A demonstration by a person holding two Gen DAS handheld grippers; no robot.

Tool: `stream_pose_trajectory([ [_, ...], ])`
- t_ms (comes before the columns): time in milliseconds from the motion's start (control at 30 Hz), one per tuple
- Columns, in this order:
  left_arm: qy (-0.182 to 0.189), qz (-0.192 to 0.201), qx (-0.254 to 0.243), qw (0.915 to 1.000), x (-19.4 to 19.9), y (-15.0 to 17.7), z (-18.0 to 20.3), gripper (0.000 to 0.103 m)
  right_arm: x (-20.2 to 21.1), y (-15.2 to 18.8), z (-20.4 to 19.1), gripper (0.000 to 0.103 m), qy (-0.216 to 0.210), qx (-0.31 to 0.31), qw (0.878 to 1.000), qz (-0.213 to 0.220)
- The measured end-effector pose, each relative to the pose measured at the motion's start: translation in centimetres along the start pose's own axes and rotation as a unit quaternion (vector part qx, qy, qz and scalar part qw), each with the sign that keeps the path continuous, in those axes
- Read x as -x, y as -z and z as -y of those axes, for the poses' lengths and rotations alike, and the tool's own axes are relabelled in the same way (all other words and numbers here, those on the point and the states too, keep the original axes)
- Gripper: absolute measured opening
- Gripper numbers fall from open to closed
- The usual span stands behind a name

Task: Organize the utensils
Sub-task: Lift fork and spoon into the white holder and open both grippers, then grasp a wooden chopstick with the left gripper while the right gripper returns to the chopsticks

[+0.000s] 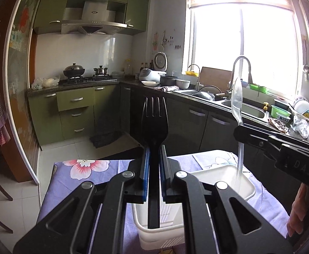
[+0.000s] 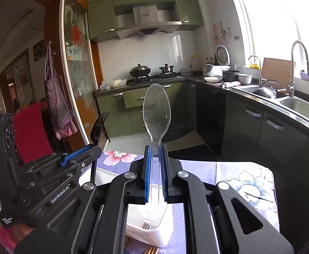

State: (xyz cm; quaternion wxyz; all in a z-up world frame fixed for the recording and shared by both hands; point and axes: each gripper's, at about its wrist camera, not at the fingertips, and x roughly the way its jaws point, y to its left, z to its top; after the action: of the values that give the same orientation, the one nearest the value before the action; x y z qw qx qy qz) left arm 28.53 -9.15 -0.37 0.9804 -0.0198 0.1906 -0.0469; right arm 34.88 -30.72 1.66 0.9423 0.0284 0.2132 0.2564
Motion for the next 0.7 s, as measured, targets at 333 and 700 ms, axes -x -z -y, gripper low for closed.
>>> stream_pose_trajectory([
  [333,0.003,-0.021,-0.023,0.9995,1.7,1.0,-0.3,0.025,0.9,1.4,-0.9,0.013,-0.002,0.014,1.000,-0.014],
  [700,0.003,-0.054,-0.017,0.9984,6.0,1.8,-1.2,0.030,5.5,1.8,-2.8,0.017,0.000,0.033,0.999,-0.027],
])
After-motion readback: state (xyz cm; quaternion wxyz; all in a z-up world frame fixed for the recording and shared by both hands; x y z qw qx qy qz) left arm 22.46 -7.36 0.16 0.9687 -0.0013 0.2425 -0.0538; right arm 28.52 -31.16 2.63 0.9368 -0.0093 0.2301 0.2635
